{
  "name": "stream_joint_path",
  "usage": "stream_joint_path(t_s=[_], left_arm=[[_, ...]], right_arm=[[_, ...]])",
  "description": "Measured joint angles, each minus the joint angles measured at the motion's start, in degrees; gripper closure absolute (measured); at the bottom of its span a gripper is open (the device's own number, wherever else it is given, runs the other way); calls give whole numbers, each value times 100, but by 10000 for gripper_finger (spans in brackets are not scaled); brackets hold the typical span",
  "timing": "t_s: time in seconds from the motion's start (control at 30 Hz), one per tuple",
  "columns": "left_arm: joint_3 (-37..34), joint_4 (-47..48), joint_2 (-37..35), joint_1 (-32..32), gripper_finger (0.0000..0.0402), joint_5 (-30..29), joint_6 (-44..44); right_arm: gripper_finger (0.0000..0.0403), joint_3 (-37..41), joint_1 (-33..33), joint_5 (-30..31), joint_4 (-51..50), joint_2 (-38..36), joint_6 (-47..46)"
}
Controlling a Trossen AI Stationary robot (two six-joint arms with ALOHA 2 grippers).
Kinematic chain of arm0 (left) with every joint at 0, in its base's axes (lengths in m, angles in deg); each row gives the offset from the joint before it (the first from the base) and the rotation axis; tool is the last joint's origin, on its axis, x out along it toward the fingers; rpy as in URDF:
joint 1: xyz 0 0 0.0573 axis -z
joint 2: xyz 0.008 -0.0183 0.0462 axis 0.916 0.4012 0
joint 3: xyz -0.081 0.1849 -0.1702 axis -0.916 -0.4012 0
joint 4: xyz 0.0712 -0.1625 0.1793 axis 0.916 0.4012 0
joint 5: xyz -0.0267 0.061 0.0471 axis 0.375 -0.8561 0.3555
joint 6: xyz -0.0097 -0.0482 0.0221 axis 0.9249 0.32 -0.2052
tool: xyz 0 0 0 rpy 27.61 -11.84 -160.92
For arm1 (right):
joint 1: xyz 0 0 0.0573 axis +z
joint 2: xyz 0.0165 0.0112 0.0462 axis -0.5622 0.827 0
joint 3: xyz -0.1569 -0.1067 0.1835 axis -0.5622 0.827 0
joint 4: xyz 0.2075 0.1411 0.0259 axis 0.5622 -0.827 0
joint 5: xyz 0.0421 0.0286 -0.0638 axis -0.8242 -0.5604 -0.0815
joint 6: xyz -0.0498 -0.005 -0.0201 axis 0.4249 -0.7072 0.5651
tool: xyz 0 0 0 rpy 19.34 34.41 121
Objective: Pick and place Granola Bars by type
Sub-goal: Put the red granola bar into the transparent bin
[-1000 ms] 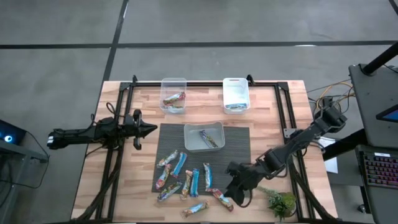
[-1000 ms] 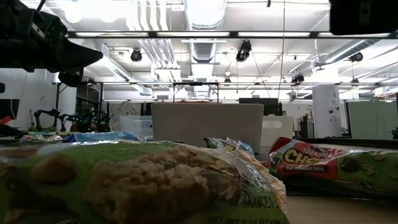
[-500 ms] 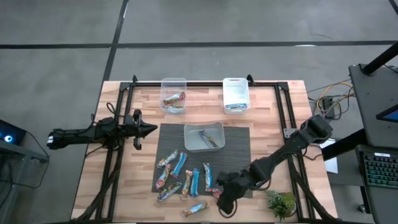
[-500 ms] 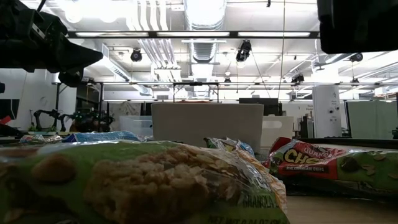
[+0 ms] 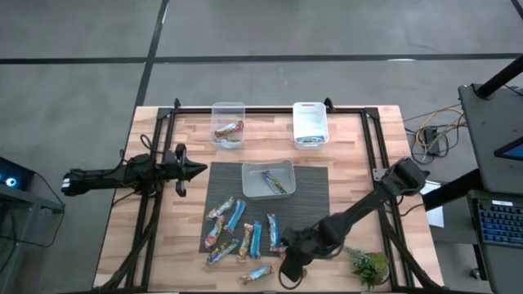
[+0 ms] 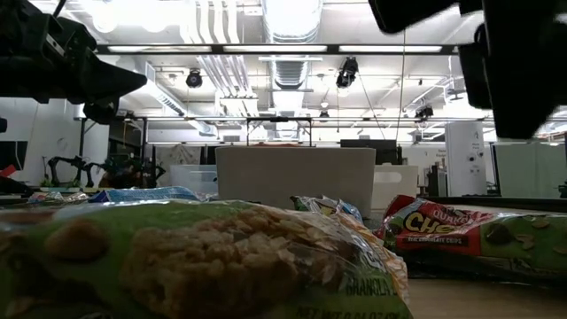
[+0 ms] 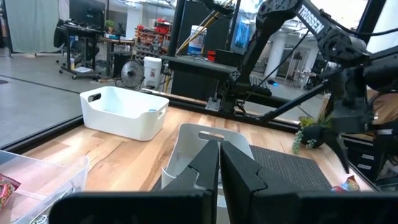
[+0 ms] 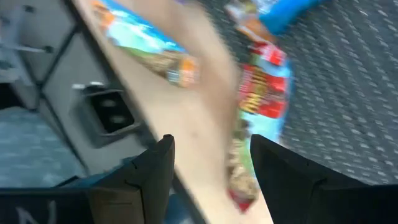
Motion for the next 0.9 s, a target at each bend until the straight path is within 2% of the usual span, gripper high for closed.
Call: stream_joint_path(t_s=[0.47, 0.9], left_arm=[[0, -1, 3, 0, 401, -1, 1], [0, -2, 9, 0, 401, 0, 2]], right_arm=[[202, -366, 0, -188, -317, 561, 84], [202, -366, -42, -200, -690, 539, 242]])
